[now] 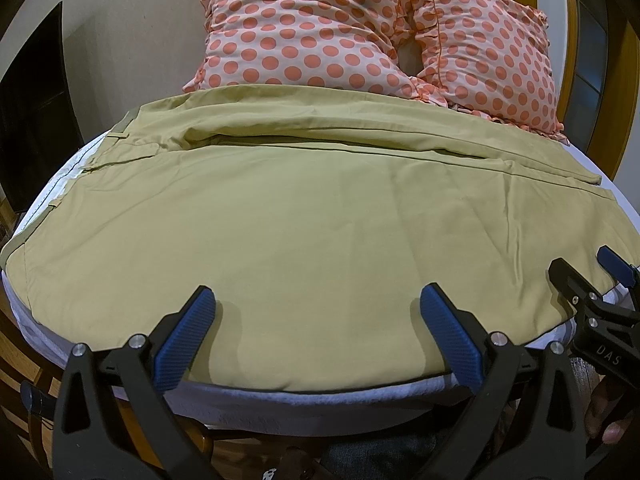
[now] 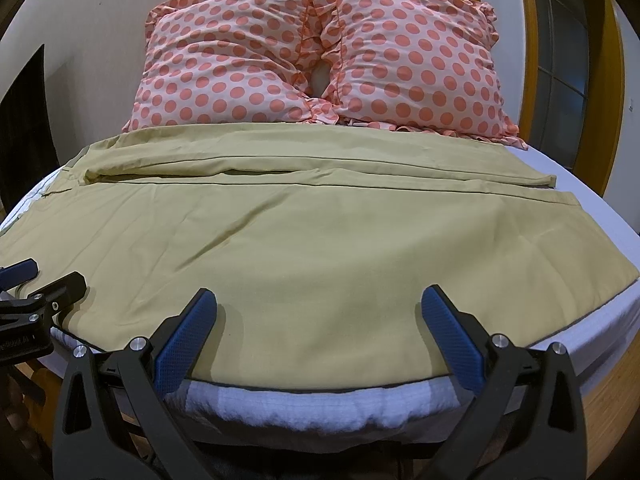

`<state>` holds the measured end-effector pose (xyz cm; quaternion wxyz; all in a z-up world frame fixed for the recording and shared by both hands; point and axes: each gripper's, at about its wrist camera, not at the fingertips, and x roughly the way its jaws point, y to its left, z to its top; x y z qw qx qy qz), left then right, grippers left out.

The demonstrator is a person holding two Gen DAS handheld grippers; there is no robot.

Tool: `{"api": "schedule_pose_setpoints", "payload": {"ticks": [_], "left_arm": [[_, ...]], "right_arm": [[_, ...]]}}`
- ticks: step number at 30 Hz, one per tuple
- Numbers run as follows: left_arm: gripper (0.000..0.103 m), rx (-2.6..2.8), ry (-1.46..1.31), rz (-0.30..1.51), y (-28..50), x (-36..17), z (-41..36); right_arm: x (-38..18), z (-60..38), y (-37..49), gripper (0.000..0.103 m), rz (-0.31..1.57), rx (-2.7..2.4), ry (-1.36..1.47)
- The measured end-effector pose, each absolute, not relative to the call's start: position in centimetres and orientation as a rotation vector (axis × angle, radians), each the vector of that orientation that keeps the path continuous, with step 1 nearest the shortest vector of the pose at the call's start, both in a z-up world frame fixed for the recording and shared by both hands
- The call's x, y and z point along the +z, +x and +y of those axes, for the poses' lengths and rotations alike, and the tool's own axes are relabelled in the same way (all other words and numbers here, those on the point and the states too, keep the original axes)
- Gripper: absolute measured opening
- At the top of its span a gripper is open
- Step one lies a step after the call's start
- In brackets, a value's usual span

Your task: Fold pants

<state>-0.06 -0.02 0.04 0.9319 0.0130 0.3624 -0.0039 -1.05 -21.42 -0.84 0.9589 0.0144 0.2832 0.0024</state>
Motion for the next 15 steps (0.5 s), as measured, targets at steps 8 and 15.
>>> {"api": "schedule_pose_setpoints", "payload": {"ticks": [8,15], "left_arm": [[0.101,-0.008,0.027,0.740,-0.07,0.05,-0.02],[0.101,-0.008,0.027,0.739,-0.08,0.05,-0.02]], "right_arm": [[-0.82,-21.44,-1.06,0.102,0.572,0.005,0.029],[-0.80,-21.42,-1.10,0.102,0.570,0.005,0.029]]}}
